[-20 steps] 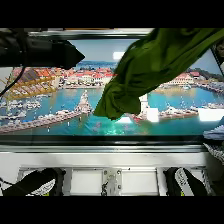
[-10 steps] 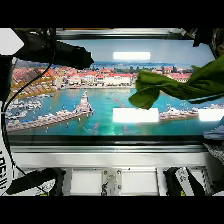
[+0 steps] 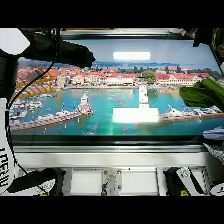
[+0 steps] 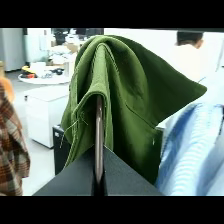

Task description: Fold the clothes and pants, and hang the long-sleeved shirts on hangers.

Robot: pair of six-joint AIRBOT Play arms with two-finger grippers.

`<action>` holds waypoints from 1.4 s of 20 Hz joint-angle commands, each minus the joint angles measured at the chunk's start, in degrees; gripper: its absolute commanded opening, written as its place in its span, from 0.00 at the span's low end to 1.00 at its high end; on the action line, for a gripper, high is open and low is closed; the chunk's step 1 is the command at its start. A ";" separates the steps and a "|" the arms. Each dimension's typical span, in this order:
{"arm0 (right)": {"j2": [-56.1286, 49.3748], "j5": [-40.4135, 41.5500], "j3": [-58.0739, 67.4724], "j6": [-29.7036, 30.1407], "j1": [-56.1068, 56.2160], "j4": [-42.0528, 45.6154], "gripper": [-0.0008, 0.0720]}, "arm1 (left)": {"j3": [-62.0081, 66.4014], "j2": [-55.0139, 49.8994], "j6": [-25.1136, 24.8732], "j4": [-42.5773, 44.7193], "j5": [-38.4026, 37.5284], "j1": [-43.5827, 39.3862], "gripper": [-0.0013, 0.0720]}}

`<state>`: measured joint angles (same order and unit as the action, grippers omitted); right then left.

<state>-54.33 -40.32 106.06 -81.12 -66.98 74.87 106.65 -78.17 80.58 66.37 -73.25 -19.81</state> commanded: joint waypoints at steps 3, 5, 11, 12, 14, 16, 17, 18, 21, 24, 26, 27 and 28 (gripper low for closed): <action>-0.22 -1.81 1.75 -1.66 -2.36 1.31 0.01 | 0.00 -0.04 -0.28 0.04 0.13 0.04 0.04; -0.20 -1.84 1.75 -1.66 -2.47 1.29 0.01 | 0.00 -0.04 -0.28 0.07 -0.13 0.02 0.04; -1.77 -3.23 1.73 -3.87 -2.54 5.05 0.01 | 0.00 -0.04 -0.28 0.04 -0.87 0.02 0.04; -2.14 -3.06 1.73 -5.77 -2.54 6.27 0.01 | 0.00 -0.04 -0.28 0.07 -1.03 0.02 0.04; -3.04 -3.48 1.73 -7.74 -2.54 8.57 0.01 | 0.00 -0.04 -0.26 0.04 -1.42 0.02 0.04; -3.78 -3.43 1.73 -7.67 -2.58 8.55 0.01 | 0.00 -0.04 -0.26 0.04 -1.90 0.02 0.04; -4.11 -3.30 1.73 -7.72 -2.58 8.55 0.01 | 0.00 -0.04 -0.26 0.04 -2.19 0.02 0.04; -4.42 -3.23 1.73 -8.02 -2.58 8.57 0.01 | 0.00 -0.04 -0.28 0.04 -2.40 0.02 0.04; -5.27 -3.28 1.73 -8.94 -2.60 8.72 0.01 | 0.00 -0.04 -0.26 0.04 -2.86 0.02 0.04; -5.86 -3.69 1.73 -8.94 -2.60 8.70 0.01 | 0.00 -0.04 -0.26 0.04 -2.84 0.02 0.04; -6.21 -4.17 1.73 -8.94 -2.58 8.63 0.01 | 0.00 -0.04 -0.26 0.04 -2.84 0.02 0.04; -6.23 -4.63 1.73 -8.94 -2.58 8.50 0.01 | 0.00 -0.04 -0.26 0.04 -2.84 0.02 0.04; -6.21 -5.05 1.73 -8.92 -2.54 8.50 0.02 | 0.00 -0.04 -0.28 0.04 -2.82 0.02 0.04</action>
<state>-60.27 -44.27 107.74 -89.91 -69.56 83.42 106.65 -78.17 80.29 66.41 -76.07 -19.81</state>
